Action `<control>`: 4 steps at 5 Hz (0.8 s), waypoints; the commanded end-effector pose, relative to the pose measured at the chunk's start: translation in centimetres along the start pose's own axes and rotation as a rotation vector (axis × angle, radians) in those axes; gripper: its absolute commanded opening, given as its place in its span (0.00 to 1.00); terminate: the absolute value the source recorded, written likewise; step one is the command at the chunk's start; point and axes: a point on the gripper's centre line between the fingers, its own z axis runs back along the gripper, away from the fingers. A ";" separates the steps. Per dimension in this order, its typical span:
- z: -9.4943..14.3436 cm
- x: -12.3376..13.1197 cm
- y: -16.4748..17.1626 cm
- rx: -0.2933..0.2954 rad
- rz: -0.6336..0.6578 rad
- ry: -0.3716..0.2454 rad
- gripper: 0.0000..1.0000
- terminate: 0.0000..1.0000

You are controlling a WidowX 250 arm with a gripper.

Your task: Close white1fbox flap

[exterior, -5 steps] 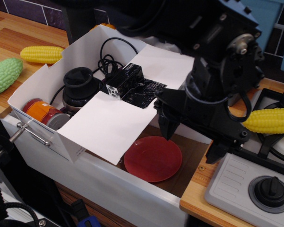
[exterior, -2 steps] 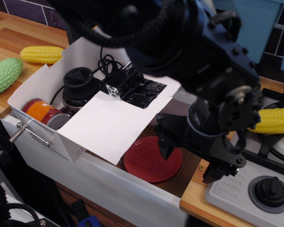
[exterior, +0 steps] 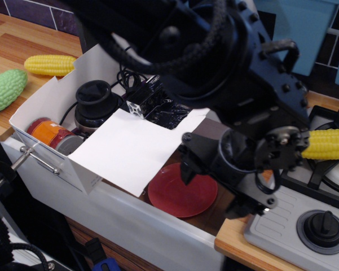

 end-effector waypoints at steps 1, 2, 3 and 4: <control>1.9 1.1 2.3 0.041 -0.062 -0.005 1.00 0.00; 3.2 1.5 3.8 0.063 -0.104 0.023 1.00 0.00; 5.2 1.6 5.6 0.105 -0.148 0.057 1.00 0.00; 6.2 0.3 7.4 0.130 -0.183 0.073 1.00 0.00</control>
